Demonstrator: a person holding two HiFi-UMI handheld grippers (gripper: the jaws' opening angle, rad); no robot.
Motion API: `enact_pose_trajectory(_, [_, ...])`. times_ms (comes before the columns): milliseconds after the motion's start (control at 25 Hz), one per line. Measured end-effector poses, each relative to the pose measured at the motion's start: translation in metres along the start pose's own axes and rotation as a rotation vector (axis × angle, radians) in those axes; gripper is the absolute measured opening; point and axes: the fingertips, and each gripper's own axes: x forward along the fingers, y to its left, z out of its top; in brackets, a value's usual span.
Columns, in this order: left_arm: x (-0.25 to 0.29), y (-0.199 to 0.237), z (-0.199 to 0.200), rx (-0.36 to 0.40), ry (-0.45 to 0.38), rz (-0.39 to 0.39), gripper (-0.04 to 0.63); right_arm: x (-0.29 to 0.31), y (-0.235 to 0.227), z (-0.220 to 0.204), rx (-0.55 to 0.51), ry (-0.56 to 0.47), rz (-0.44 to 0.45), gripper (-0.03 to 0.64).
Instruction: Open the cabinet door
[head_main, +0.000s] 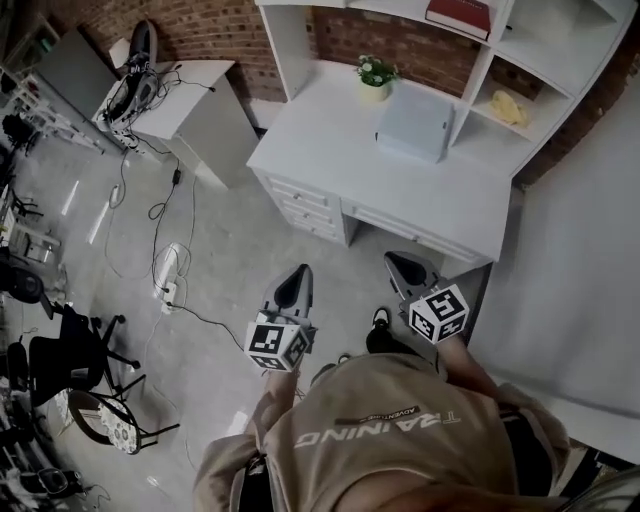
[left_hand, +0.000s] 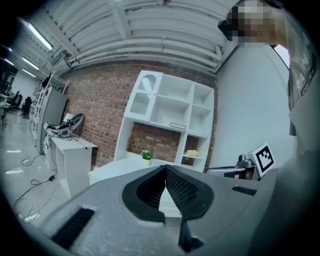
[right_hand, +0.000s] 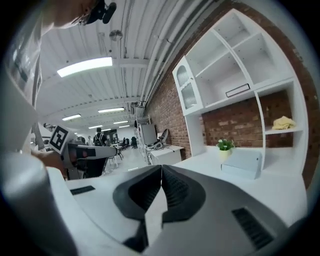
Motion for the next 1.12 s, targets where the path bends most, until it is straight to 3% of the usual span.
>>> enact_pose_trajectory(120, [0.027,-0.004,0.009,0.033,0.009,0.003,0.008,0.011,-0.03,0.008,0.005,-0.01,0.02,0.014])
enact_pose_trajectory(280, [0.068,-0.027,0.025,0.184,0.023,-0.005,0.008,0.023,-0.063,0.015,-0.022,-0.008,0.064,0.014])
enact_pose_trajectory(480, [0.114,-0.035,0.013,0.044,0.021,-0.048,0.008,0.051,-0.096,0.015,-0.077,0.022,0.1,0.014])
enact_pose_trajectory(600, [0.132,-0.028,0.016,0.075,0.041,-0.043,0.008,0.065,-0.105,0.015,-0.074,0.034,0.109,0.014])
enact_pose_trajectory(800, [0.151,0.006,0.013,0.05,0.055,-0.041,0.008,0.095,-0.109,0.009,-0.044,0.062,0.103,0.014])
enact_pose_trajectory(1000, [0.173,0.052,0.029,0.053,0.021,-0.065,0.008,0.132,-0.121,0.044,-0.095,0.007,0.028,0.014])
enact_pose_trajectory(1120, [0.182,0.077,0.057,0.102,-0.021,-0.093,0.008,0.155,-0.119,0.065,-0.101,-0.019,-0.002,0.014])
